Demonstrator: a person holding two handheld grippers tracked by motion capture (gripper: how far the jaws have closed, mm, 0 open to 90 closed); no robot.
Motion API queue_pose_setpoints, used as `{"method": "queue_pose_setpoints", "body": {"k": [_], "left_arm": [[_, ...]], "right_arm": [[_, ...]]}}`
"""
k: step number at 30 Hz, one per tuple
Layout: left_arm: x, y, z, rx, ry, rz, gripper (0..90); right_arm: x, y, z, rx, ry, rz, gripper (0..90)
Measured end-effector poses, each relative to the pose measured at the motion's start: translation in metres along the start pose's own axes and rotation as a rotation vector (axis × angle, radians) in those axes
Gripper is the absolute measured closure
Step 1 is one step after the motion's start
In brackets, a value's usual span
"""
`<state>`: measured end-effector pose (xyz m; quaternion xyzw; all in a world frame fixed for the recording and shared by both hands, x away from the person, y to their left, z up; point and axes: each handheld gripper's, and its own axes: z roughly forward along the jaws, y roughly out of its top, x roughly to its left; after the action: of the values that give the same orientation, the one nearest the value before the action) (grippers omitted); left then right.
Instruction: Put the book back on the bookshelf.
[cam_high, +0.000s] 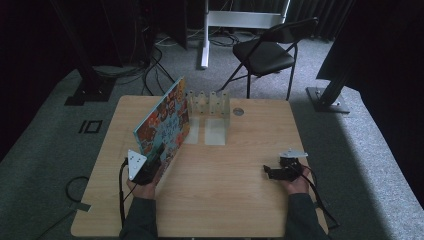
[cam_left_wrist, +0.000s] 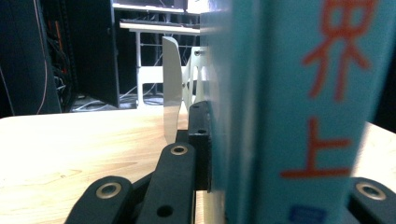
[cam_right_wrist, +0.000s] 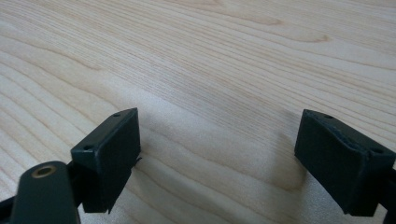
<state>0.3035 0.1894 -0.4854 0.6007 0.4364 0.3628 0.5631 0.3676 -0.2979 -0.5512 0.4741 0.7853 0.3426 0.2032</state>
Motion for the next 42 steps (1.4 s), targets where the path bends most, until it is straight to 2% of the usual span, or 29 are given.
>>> {"method": "queue_pose_setpoints", "body": {"k": [7,20,42], "left_arm": [[-0.002,0.0,0.003,0.013,0.006,-0.003,81.2],[-0.008,0.003,0.012,0.0,0.059,-0.025,81.2],[-0.023,0.005,0.022,0.009,0.117,0.024,81.2]], "right_arm": [[0.0,0.0,0.0,0.0,0.0,0.0,14.0],[0.0,0.0,0.0,0.0,0.0,0.0,14.0],[0.0,0.0,0.0,0.0,0.0,-0.001,14.0]]}}
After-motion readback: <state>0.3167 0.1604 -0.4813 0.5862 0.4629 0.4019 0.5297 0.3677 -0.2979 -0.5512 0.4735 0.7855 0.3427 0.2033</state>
